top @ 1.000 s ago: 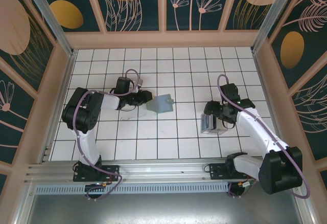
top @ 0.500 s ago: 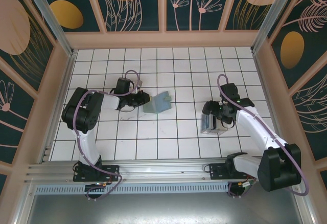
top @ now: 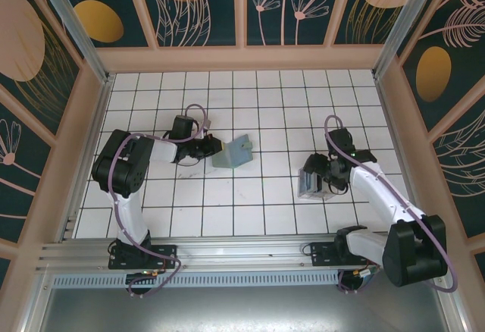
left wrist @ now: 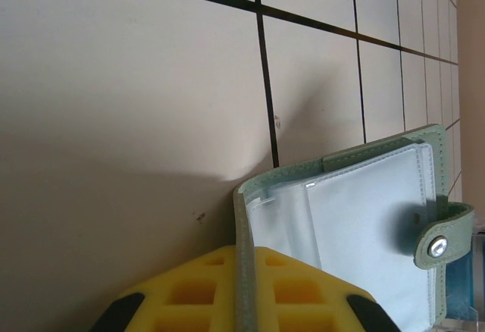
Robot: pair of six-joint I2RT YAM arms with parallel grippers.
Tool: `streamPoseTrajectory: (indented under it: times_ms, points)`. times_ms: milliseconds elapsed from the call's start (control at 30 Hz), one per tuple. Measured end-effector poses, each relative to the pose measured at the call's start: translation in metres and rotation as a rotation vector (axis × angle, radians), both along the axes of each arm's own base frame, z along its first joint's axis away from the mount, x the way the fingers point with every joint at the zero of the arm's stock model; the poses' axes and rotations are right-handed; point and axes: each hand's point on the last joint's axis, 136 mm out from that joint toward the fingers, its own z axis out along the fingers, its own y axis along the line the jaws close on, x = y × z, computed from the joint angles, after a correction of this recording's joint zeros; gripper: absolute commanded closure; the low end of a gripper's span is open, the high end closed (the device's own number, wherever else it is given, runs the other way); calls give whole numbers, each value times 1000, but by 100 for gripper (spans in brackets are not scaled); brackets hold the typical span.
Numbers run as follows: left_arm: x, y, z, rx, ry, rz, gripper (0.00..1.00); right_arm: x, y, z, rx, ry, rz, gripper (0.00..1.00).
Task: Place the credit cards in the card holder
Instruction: Pick up the credit card from the storage box.
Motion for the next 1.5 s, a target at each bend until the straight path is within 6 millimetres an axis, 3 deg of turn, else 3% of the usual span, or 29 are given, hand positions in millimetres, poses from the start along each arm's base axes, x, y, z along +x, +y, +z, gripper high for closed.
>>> streamPoseTrajectory:
  times_ms: [300, 733, 1000, 1500]
  points:
    - [0, 0, 0, 1, 1, 1, 96, -2, 14, -1, 87, -5, 20, 36]
    - [0, 0, 0, 0, 1, 0, 98, 2, 31, 20, 189, -82, 60, 62]
    - [0, 0, 0, -2, 3, 2, 98, 3, 34, 22, 205, -87, 67, 88]
    - [0, 0, 0, -3, 4, 1, 98, 3, 33, 23, 192, -101, 84, 97]
